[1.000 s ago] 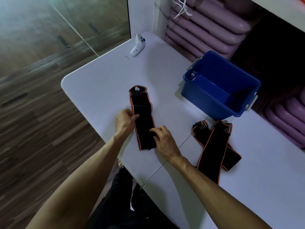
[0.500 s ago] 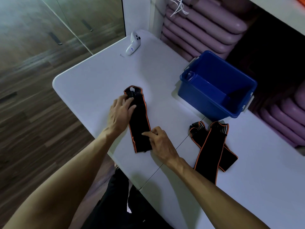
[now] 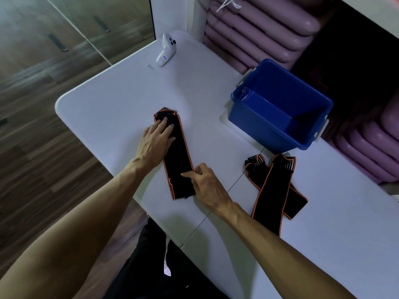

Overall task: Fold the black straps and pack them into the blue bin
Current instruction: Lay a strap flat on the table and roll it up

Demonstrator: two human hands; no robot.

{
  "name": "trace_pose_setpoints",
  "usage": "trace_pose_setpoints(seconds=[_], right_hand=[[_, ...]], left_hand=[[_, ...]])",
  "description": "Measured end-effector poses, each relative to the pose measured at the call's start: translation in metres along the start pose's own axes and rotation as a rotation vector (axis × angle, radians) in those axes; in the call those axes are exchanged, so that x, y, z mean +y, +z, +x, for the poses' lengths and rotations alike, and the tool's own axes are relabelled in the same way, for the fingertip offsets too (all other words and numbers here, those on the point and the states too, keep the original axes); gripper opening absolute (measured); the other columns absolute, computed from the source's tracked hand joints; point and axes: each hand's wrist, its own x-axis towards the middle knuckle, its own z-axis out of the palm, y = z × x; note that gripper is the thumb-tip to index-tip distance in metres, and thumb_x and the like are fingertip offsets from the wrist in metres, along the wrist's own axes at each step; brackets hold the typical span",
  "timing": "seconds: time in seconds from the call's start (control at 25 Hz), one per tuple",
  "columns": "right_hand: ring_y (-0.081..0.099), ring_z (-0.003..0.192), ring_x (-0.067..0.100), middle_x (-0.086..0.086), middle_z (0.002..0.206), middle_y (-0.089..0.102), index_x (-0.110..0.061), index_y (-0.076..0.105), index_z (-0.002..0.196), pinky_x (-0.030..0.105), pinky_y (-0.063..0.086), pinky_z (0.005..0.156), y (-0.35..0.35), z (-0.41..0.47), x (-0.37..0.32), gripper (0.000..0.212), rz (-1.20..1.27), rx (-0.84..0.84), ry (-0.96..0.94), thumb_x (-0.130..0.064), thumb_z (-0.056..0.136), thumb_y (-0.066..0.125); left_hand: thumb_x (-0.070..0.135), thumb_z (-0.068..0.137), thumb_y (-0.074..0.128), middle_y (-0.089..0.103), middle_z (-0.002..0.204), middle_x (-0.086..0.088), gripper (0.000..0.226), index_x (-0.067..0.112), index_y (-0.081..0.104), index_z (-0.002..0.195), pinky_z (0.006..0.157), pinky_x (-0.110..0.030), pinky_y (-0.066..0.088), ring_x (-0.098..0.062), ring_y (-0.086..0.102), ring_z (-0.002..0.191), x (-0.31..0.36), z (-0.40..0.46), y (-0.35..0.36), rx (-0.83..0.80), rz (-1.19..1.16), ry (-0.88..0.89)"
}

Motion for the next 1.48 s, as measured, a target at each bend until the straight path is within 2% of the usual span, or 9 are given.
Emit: trace_pose_setpoints(seconds=[0.12,0.2,0.4,0.6,0.76,0.92,1.08,1.36,1.48], right_hand=[[0.046,0.082,0.021,0.004,0.093,0.041,-0.025,0.060,0.129,0.039,0.056,0.065,0.001,0.001,0.002,0.044,0.001,0.005,-0.003,0.001,0.093,0.053],[0.049,0.086,0.023,0.005,0.094,0.044,-0.025,0.061,0.127,0.038,0.056,0.072,0.000,0.003,0.003,0.038,0.045,0.005,0.014,-0.005,0.097,0.051],[0.055,0.095,0.019,0.003,0.101,0.047,-0.022,0.060,0.131,0.022,0.049,0.084,-0.007,0.004,0.008,0.033,0.149,-0.007,0.034,-0.017,0.100,0.051],[0.052,0.108,0.025,0.008,0.129,0.047,-0.019,0.059,0.125,0.034,0.054,0.088,-0.003,-0.010,0.012,0.027,0.011,0.102,-0.116,-0.026,0.100,0.052],[0.047,0.120,0.030,0.010,0.143,0.046,-0.017,0.056,0.134,0.043,0.052,0.088,-0.002,-0.024,0.034,0.048,-0.260,0.051,-0.303,-0.040,0.092,0.059],[0.046,0.121,0.027,0.010,0.137,0.053,-0.014,0.059,0.131,0.043,0.053,0.081,-0.002,-0.014,0.042,0.046,-0.310,0.071,-0.379,-0.033,0.089,0.066],[0.052,0.117,0.023,0.006,0.133,0.060,-0.012,0.060,0.130,0.040,0.052,0.083,-0.010,-0.004,0.041,0.040,-0.284,0.063,-0.431,-0.033,0.096,0.052],[0.064,0.091,0.015,0.002,0.101,0.070,-0.013,0.064,0.122,0.024,0.050,0.078,-0.032,0.038,0.016,0.026,0.205,-0.055,-0.111,-0.022,0.101,0.052],[0.061,0.079,0.012,-0.002,0.090,0.066,-0.011,0.065,0.117,0.012,0.043,0.067,-0.026,0.052,0.009,0.023,0.236,-0.033,-0.027,-0.021,0.100,0.054]], left_hand=[[0.017,0.095,0.053,0.058,0.116,-0.015,0.025,0.006,0.062,0.116,0.086,-0.043,0.047,-0.031,0.054,0.101,0.023,-0.044,-0.020,0.208,-0.156,0.170],[0.021,0.094,0.055,0.061,0.108,-0.013,0.025,0.005,0.065,0.111,0.084,-0.037,0.049,-0.027,0.057,0.097,0.036,-0.095,-0.019,0.139,-0.222,0.307],[0.026,0.093,0.058,0.058,0.130,-0.014,0.039,0.005,0.059,0.126,0.099,-0.040,0.047,-0.027,0.052,0.125,0.033,-0.152,0.018,0.022,-0.146,0.300],[0.028,0.093,0.054,0.046,0.143,-0.014,0.047,0.004,0.052,0.133,0.107,-0.036,0.040,-0.026,0.041,0.135,0.030,-0.162,0.029,0.076,-0.054,0.323],[0.029,0.092,0.052,0.056,0.133,-0.014,0.041,0.004,0.059,0.124,0.098,-0.036,0.046,-0.028,0.049,0.128,0.040,-0.153,0.025,0.083,-0.025,0.259],[0.011,0.078,0.073,0.065,0.117,-0.019,0.037,-0.002,0.064,0.112,0.083,-0.042,0.056,-0.034,0.063,0.110,0.053,-0.147,0.018,0.100,0.002,0.226],[0.018,0.088,0.047,0.069,0.107,-0.015,0.033,-0.001,0.063,0.111,0.077,-0.041,0.056,-0.031,0.068,0.095,0.060,-0.139,0.008,0.116,-0.129,0.138],[0.020,0.096,0.051,0.068,0.096,-0.011,0.025,0.008,0.061,0.116,0.067,-0.026,0.039,-0.023,0.059,0.078,0.046,-0.097,-0.010,0.056,-0.497,-0.230],[0.020,0.095,0.052,0.068,0.089,-0.011,0.021,0.008,0.062,0.109,0.066,-0.035,0.043,-0.029,0.060,0.078,0.045,-0.081,-0.006,0.065,-0.505,-0.352]])
